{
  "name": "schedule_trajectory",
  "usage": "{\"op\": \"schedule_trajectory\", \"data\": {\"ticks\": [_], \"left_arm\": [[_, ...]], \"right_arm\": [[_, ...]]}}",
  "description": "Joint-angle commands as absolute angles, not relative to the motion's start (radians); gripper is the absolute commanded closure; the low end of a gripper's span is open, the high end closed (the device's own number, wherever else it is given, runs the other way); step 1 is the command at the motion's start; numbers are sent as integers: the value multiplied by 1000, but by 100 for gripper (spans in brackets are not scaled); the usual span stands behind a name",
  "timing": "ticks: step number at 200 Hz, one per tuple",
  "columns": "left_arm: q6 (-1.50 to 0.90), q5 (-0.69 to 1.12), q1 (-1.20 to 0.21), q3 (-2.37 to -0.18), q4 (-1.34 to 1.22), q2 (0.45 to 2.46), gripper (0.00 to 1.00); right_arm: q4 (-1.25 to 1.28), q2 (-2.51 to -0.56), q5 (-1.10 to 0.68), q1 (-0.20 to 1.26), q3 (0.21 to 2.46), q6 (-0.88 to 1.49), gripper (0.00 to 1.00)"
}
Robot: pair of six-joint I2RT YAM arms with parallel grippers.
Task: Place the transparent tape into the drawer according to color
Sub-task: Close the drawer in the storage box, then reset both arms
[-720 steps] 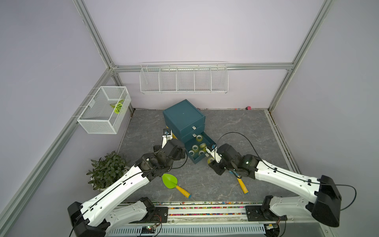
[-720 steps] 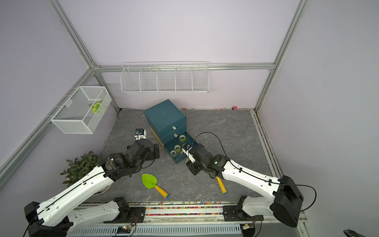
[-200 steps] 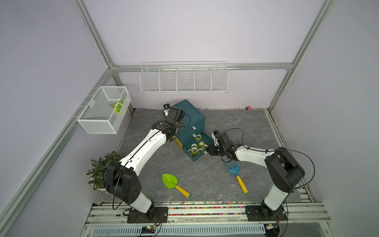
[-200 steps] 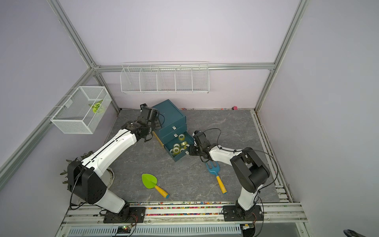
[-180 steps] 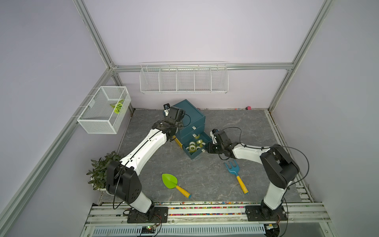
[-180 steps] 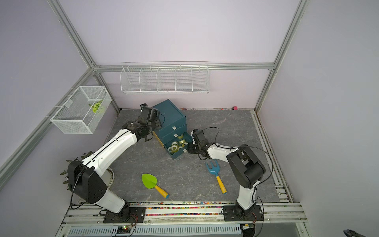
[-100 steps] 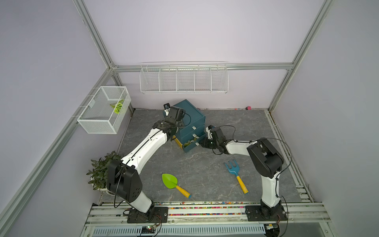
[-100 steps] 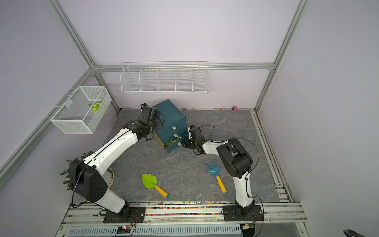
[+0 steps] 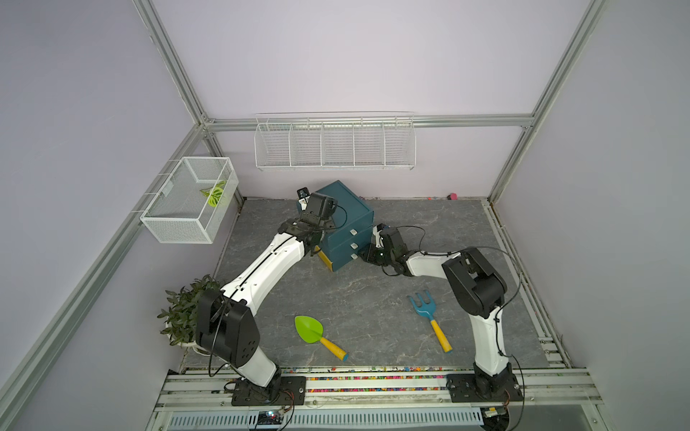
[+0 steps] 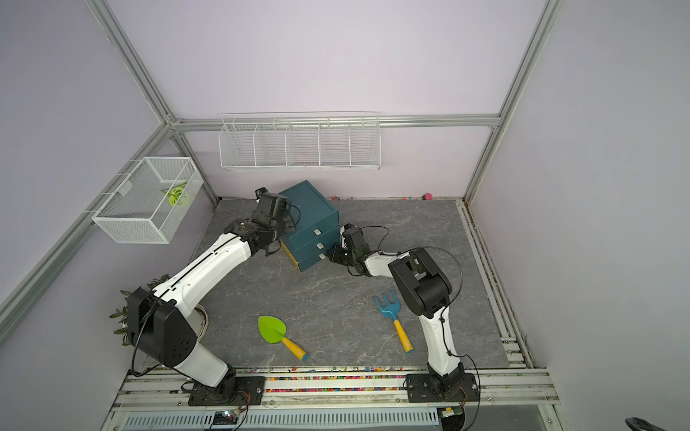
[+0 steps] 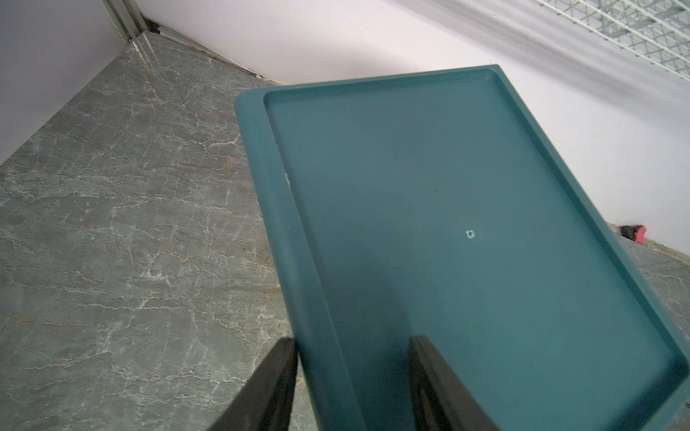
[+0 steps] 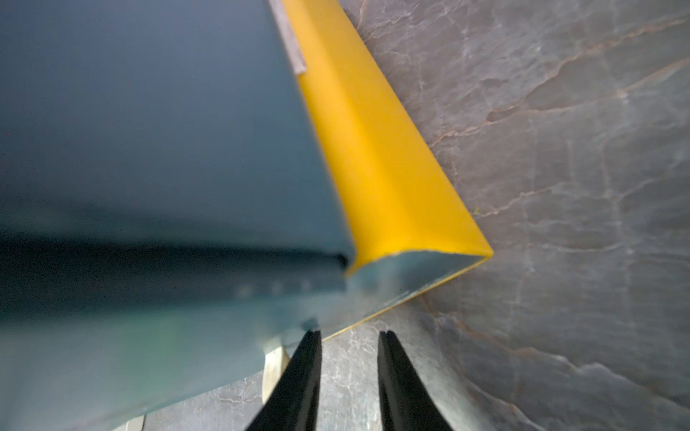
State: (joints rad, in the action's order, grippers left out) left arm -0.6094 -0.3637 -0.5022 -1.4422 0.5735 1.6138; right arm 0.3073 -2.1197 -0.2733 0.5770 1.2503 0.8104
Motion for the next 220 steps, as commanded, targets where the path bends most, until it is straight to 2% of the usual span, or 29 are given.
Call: {"op": "schedule_trajectory", "data": {"ticks": [1,21,55,86,113,162,196,220], "left_arm": [[-591,-301,-502,-1419,727,1672,46],[-587,-314,-502,-1443,741,1643,41],[-575,-314,-502,-1472,739,1556,15],[-556,-295,-503,-1435,731,1434,0],[-543,-280,-503,-1293,683,1265,0],[-514,-430,-502,-964,566,930,0],[-411,-463,-502,-817,468,886,0],[-364,-636,-495,-791,422,934,0]], "right_arm": [[400,-2098,-282,575,1236,810,61],[402,-2038,-269,575,1183,800,54],[381,-1906,-250,575,1084,783,46],[352,-1746,-226,575,965,777,42],[302,-1592,-195,577,851,766,40],[173,-1313,-62,583,683,697,34],[157,-1225,28,584,628,690,24],[138,-1184,59,584,629,657,21]]}}
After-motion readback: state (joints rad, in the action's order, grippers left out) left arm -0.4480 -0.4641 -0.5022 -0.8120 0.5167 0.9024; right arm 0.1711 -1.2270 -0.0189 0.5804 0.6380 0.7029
